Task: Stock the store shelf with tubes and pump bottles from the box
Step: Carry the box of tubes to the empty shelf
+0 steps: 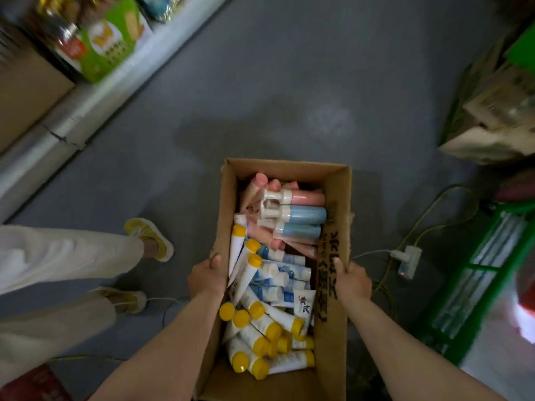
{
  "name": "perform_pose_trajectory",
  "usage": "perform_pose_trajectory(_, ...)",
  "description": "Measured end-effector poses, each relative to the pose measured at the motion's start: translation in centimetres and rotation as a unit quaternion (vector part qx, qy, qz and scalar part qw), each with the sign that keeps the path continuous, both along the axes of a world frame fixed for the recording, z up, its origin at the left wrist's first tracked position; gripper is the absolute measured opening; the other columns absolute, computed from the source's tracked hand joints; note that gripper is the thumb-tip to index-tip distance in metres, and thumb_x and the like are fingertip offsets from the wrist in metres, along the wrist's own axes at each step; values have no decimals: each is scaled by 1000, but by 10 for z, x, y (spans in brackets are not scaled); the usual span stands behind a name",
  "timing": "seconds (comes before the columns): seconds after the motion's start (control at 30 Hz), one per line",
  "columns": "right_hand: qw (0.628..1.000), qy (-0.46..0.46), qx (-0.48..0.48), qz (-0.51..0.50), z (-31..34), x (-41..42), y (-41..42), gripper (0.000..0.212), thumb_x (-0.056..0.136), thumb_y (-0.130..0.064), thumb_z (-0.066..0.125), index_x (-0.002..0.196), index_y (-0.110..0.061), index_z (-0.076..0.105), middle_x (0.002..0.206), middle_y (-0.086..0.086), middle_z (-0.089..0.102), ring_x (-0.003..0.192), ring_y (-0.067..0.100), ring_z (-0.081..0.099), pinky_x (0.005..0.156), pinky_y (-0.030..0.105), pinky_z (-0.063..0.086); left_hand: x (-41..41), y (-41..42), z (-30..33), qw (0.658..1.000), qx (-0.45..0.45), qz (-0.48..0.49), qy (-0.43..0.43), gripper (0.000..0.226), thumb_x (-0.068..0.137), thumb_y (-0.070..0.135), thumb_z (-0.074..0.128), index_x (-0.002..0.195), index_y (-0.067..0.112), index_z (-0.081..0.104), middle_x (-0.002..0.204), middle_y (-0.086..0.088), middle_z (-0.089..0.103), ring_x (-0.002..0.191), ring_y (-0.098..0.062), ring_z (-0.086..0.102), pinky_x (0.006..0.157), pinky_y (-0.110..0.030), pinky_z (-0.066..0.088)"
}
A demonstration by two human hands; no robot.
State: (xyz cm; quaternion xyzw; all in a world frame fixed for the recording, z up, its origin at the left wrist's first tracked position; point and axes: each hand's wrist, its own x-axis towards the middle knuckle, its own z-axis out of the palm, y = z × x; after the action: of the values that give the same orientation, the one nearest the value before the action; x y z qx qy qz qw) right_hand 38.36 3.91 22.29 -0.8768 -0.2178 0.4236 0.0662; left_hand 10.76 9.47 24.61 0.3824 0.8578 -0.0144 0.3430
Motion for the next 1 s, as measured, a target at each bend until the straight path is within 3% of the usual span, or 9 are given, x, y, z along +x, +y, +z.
perform_pose_trajectory(0.13, 1000, -7, 21, 10, 85, 36, 40, 44, 101, -51, 44, 95, -13, 66, 96, 12, 69, 91, 31, 64, 84, 41, 53, 28, 31, 82, 999, 28, -30, -1, 50, 101, 42, 41, 107, 1, 71, 109, -25, 67, 102, -42, 61, 86, -41, 48)
perform_pose_trajectory(0.33, 996, -62, 52, 48, 190, 86, 123, 43, 102, -48, 43, 98, -12, 66, 86, 7, 66, 80, 24, 63, 71, 33, 50, 67, 105, 183, 995, 89, -31, -17, 48, 97, 42, 44, 99, 4, 72, 101, -24, 68, 95, -41, 62, 77, -36, 45)
perform_pose_trajectory(0.4, 994, -79, 60, 55, 213, 98, 154, 44, 103, -47, 44, 99, -10, 67, 85, 8, 63, 78, 25, 61, 69, 32, 46, 76, 136, 200, 995, 98, -20, -29, 47, 95, 43, 45, 96, 4, 72, 99, -23, 68, 93, -40, 63, 75, -35, 45)
perform_pose_trajectory(0.53, 990, -101, 94, 37, 249, 113, 220, 48, 101, -47, 46, 110, -5, 66, 109, 16, 66, 96, 32, 62, 79, 34, 45, 87, 212, 223, 991, 121, -34, -53, 48, 94, 43, 47, 97, 2, 71, 101, -23, 67, 95, -41, 62, 76, -36, 46)
perform_pose_trajectory(0.8, 981, -121, 143, -43, 298, 117, 343, 41, 100, -46, 49, 94, -8, 64, 95, 12, 66, 87, 29, 64, 82, 40, 54, 100, 372, 260, 978, 165, -107, -75, 48, 99, 39, 48, 98, -3, 70, 105, -26, 67, 101, -42, 61, 81, -39, 46)
perform_pose_trajectory(1.0, 979, -125, 149, -61, 316, 131, 426, 44, 97, -52, 51, 101, -10, 65, 99, 13, 68, 90, 31, 67, 85, 46, 57, 116, 471, 288, 970, 182, -137, -88, 46, 98, 35, 48, 93, -6, 69, 98, -25, 68, 94, -41, 63, 80, -40, 49)
